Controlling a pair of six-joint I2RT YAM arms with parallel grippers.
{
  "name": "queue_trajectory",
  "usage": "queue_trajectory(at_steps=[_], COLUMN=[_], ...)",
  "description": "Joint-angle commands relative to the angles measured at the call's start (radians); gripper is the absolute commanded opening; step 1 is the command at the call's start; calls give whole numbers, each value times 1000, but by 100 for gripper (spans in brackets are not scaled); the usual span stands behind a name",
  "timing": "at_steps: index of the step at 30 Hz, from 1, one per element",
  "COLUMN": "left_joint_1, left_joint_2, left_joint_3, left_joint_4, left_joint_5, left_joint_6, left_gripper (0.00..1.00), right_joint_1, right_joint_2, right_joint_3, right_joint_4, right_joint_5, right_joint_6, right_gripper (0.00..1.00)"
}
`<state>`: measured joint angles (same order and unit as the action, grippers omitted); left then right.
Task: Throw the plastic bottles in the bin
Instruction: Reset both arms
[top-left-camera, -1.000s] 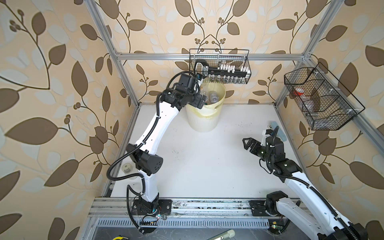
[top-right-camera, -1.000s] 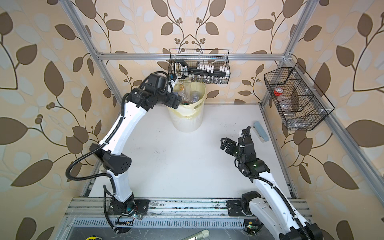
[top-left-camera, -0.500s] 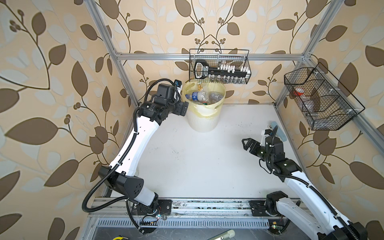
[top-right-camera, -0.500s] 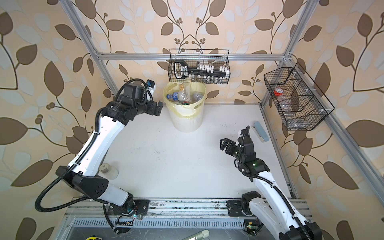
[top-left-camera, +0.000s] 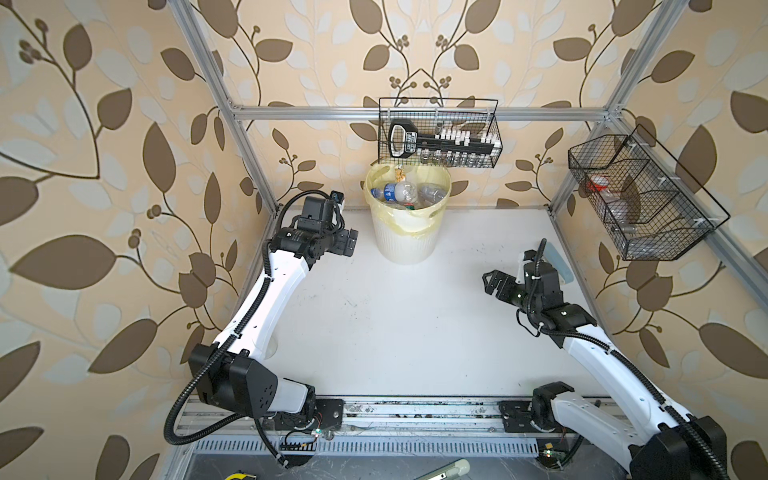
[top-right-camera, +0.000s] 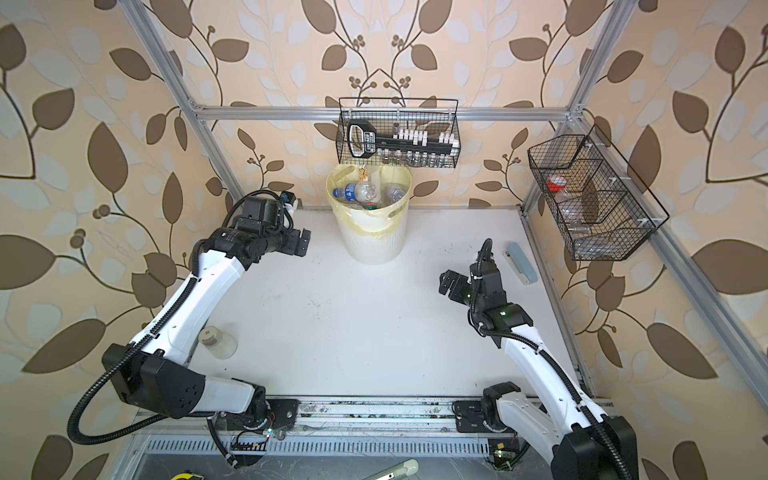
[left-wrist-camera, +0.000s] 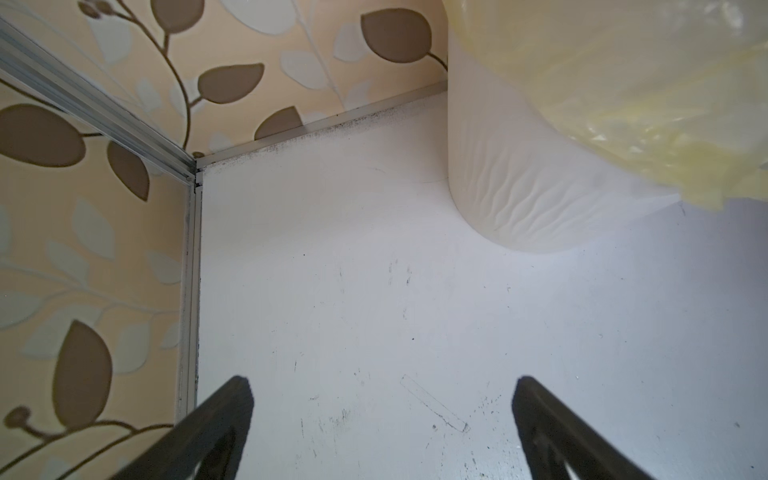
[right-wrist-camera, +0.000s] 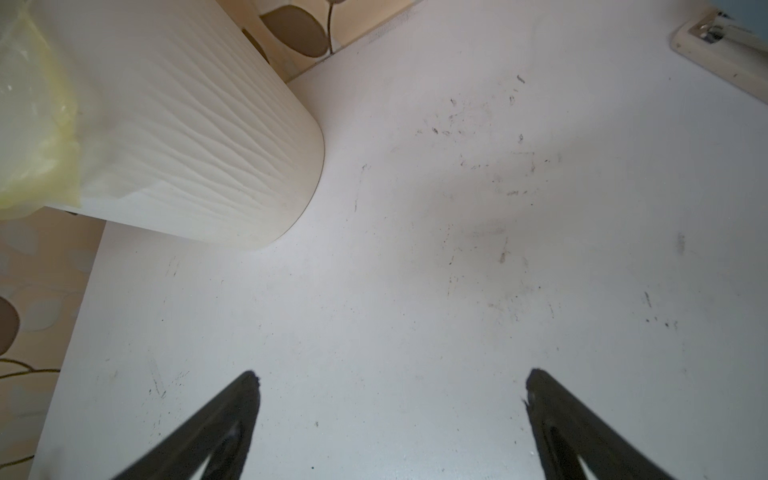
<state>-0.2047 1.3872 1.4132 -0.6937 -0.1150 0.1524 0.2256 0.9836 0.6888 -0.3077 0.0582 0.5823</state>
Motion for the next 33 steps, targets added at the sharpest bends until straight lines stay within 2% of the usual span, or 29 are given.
queue_trajectory(at_steps=[1, 7, 13, 17, 19, 22, 25, 26, 29, 33], left_joint_1=[11, 18, 28, 42, 68, 85, 95, 107, 203, 277], left_joint_2=[-30, -79, -99, -86, -97, -121, -100, -91, -85, -57], left_joint_3=[-60, -217, -345, -420, -476, -578, -616, -622, -683, -757], left_joint_4=[68, 173, 281, 337, 390, 514, 543, 546, 635, 787], left_joint_5=[38, 109, 111, 150, 221, 274, 283, 304, 496, 509], left_joint_6=[-14, -9, -13, -20, -38, -40, -19, -13, -21, -48], left_gripper=[99, 99, 99, 99, 99, 99, 99, 99, 99, 99], right_joint_1=[-7, -8, -8, -8, -9, -9, -16, -20, -29, -35], right_joint_2=[10, 2, -24, -44, -51, -47, -31, -24, 0, 23], right_joint_3=[37, 27, -56, -127, -169, -188, -197, -200, -217, -249], right_joint_4=[-19, 16, 127, 248, 328, 362, 389, 399, 454, 548], right_joint_5=[63, 106, 173, 184, 169, 241, 293, 306, 337, 352], right_joint_6=[-27, -36, -48, -169, -271, -299, -324, -327, -341, -366], right_gripper=[100, 100, 100, 100, 100, 100, 100, 100, 100, 100])
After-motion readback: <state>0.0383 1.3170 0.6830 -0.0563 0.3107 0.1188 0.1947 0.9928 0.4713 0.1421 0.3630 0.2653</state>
